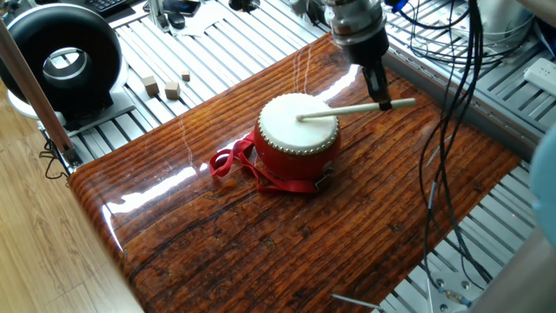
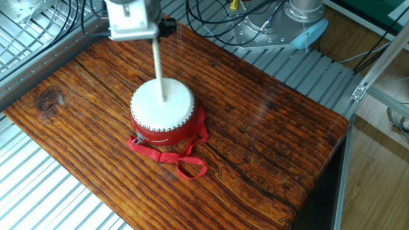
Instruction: Play the drum
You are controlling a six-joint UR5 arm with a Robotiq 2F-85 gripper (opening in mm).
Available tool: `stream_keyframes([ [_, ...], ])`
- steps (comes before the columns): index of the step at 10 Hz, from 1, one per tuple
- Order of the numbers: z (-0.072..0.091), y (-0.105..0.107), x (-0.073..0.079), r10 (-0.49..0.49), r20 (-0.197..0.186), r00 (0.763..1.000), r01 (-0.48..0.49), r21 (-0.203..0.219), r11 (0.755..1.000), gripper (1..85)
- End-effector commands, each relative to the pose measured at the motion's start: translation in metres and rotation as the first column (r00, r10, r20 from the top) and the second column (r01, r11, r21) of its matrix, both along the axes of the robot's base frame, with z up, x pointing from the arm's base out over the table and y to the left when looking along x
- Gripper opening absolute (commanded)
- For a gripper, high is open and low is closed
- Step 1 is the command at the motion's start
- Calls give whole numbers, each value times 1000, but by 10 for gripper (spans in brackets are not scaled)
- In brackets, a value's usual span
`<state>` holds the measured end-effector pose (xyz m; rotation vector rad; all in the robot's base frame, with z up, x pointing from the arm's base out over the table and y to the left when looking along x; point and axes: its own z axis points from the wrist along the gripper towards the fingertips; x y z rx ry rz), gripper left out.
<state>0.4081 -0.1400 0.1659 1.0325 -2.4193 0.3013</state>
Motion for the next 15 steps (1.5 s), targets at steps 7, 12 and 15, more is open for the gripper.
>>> stream_keyframes([
  [7, 30, 80, 32, -167, 130, 977, 117, 326, 938, 10],
  [12, 10, 92, 57, -183, 186, 965, 118, 317, 941, 10],
  [15, -2, 90, 55, -171, 185, 968, 113, 288, 951, 10],
])
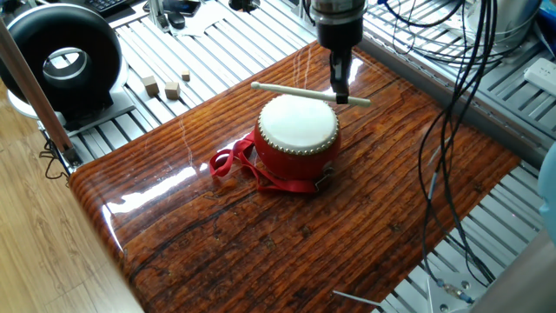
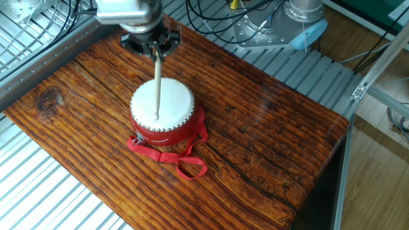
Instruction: Play the drum
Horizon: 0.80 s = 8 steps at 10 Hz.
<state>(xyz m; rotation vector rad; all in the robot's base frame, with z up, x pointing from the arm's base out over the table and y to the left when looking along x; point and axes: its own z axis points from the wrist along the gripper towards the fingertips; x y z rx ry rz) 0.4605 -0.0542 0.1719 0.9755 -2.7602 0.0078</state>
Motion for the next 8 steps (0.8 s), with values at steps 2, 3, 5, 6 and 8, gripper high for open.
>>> stream_keyframes([
  [2, -12, -3, 5, 33, 21, 999, -32, -49, 998, 10],
  [3, -12, -5, 1, 56, 4, 998, -56, -51, 997, 10],
  [5, -15, -4, -9, 70, -23, 997, -72, -52, 996, 97],
  [6, -18, -7, -3, 89, -2, 996, -89, -63, 994, 270],
  [8, -17, -3, -3, 93, -4, 996, -93, -36, 995, 443],
])
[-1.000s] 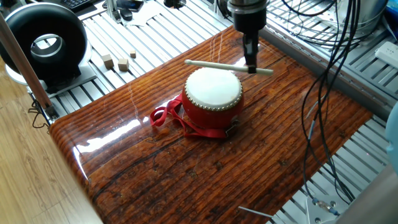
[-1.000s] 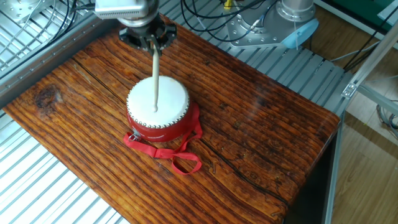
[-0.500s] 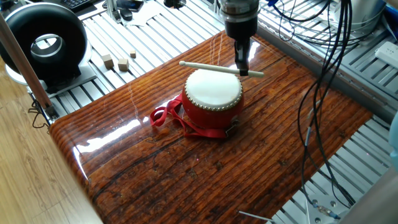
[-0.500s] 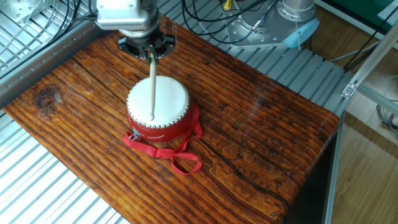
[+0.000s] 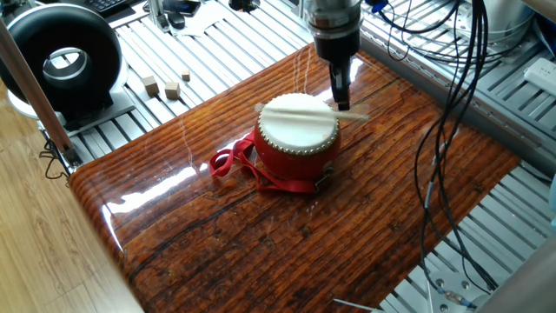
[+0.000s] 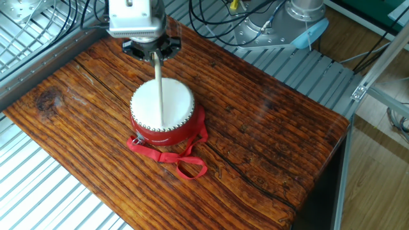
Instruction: Play the drum
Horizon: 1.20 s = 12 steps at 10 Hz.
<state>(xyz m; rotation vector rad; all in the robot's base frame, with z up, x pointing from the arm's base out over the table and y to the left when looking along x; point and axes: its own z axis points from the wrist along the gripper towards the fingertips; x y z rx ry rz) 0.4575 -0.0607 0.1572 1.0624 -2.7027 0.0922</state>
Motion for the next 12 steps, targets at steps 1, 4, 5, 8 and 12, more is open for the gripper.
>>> stream_keyframes([
  [1, -1, 1, 1, 18, 2, 1000, -18, 19, 1000, 463],
  [4, 2, 0, -2, 7, -5, 1000, -7, 14, 1000, 483],
  [5, 3, -2, -1, 5, -4, 1000, -5, 12, 1000, 483],
  [8, 9, -31, 4, 54, -16, 998, -54, 8, 999, 480],
  [12, 2, -42, 11, -186, 72, 980, 180, 84, 980, 10],
])
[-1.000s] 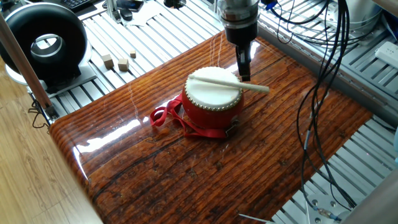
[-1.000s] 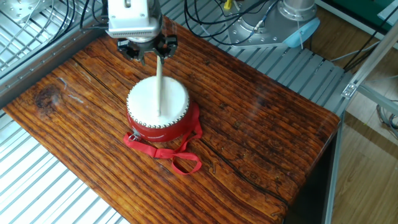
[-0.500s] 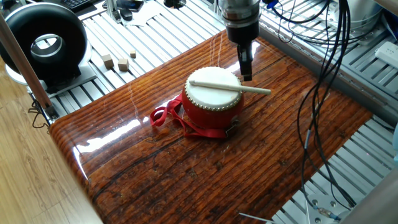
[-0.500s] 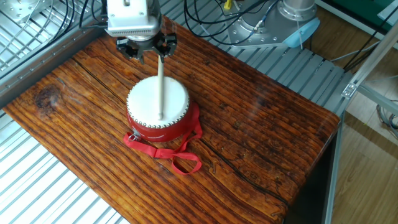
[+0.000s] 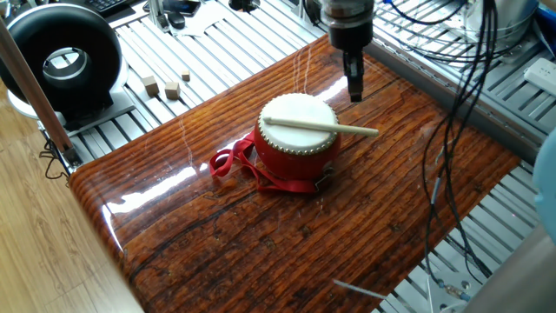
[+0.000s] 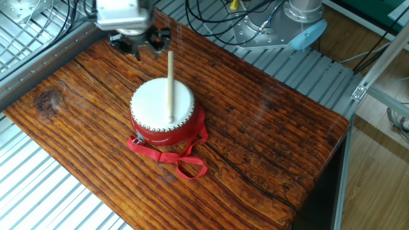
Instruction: Play the drum
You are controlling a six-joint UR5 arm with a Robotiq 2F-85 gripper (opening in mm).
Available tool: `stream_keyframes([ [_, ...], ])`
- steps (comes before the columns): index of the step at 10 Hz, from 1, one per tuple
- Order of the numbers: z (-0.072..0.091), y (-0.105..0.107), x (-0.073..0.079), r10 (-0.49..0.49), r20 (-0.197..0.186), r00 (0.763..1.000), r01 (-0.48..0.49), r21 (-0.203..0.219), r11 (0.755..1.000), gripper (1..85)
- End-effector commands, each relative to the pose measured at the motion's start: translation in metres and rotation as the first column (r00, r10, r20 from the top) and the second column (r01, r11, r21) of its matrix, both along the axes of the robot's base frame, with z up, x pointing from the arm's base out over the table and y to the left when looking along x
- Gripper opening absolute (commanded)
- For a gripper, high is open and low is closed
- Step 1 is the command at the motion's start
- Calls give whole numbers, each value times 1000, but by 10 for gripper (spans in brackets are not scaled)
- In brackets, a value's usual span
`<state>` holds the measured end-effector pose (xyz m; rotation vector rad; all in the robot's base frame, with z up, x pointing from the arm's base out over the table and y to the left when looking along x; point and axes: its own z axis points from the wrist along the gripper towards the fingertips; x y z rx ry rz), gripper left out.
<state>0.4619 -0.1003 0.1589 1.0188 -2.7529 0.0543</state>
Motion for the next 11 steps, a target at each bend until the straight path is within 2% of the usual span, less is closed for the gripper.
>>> stream_keyframes([
  [1, 5, 11, 19, -240, 106, 965, 231, 97, 968, 10],
  [2, 10, 27, 32, -372, 140, 918, 349, 166, 922, 10],
  [3, 17, 41, 33, -481, 123, 868, 450, 217, 866, 10],
  [4, 22, 49, 32, -579, 99, 810, 546, 237, 804, 10],
  [5, 23, 38, 43, -642, 152, 752, 606, 224, 763, 10],
  [6, 25, 32, 42, -651, 167, 740, 619, 211, 757, 10],
  [8, 28, 33, 59, -682, 211, 700, 633, 257, 730, 10],
  [9, 29, 33, 63, -695, 218, 686, 643, 266, 718, 10],
  [10, 29, 28, 66, -693, 238, 681, 641, 263, 721, 10],
  [11, 29, 30, 67, -695, 236, 679, 642, 268, 718, 10],
])
